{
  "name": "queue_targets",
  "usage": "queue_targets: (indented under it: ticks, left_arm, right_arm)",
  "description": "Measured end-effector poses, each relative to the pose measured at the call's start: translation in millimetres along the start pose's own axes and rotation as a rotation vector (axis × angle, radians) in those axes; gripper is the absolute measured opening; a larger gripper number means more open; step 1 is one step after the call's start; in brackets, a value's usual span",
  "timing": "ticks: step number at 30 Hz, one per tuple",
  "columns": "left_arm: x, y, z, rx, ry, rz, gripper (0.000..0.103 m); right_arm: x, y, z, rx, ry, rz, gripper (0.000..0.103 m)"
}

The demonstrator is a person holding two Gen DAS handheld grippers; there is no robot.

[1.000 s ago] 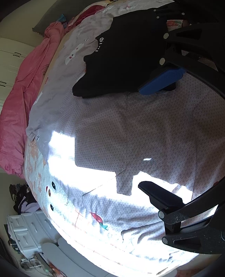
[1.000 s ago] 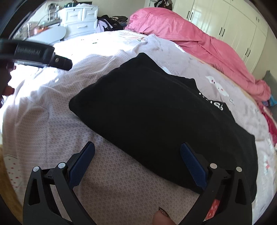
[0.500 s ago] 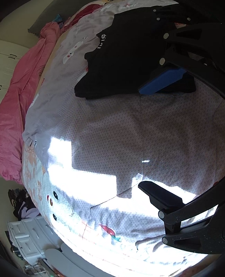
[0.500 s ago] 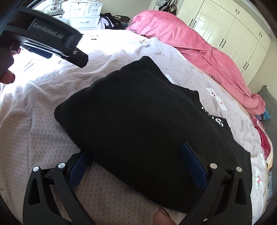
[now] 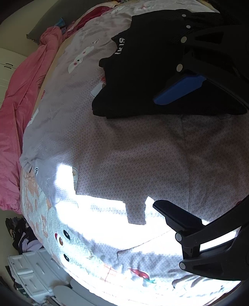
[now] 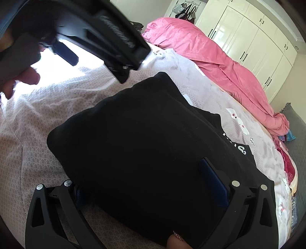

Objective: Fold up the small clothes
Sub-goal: 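Move the left tool over the folded shirt toward the right tool, then grasp the black shirt's side edge with the left tool while the right tool grasps it too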

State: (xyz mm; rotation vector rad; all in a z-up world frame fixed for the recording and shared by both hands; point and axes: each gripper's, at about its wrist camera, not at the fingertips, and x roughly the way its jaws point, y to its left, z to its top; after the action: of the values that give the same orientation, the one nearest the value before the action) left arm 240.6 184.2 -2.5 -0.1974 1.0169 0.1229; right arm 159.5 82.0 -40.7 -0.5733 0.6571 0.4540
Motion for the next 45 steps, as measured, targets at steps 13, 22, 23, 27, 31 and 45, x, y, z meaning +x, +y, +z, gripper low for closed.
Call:
queue_targets:
  ticks: [13, 22, 23, 27, 31, 45]
  left_arm:
    - [18.7, -31.0, 26.3, 0.016, 0.044, -0.073, 0.093]
    - [27.6, -38.0, 31.9, 0.006, 0.075, -0.109, 0.093]
    - [28.8, -38.5, 31.8, 0.001, 0.080, -0.117, 0.093]
    - [31.2, -41.0, 31.1, -0.021, 0.095, -0.169, 0.093]
    - [30.9, -43.1, 31.9, -0.053, 0.093, -0.217, 0.093]
    - [10.7, -87.7, 32.8, 0.001, 0.042, -0.317, 0.024]
  right_arm:
    - [-23.6, -32.0, -3.3, 0.123, -0.106, 0.079, 0.054]
    - [-43.3, -25.6, -4.8, 0.112, -0.168, 0.095, 0.012]
    - [-43.6, -25.5, -5.1, 0.107, -0.171, 0.094, 0.012]
    - [-48.0, -27.1, -6.3, 0.113, -0.180, 0.097, 0.012]
    - [-54.7, -29.9, -8.1, 0.110, -0.202, 0.092, 0.011]
    - [-91.6, -52.2, -19.2, 0.150, -0.283, 0.058, 0.010]
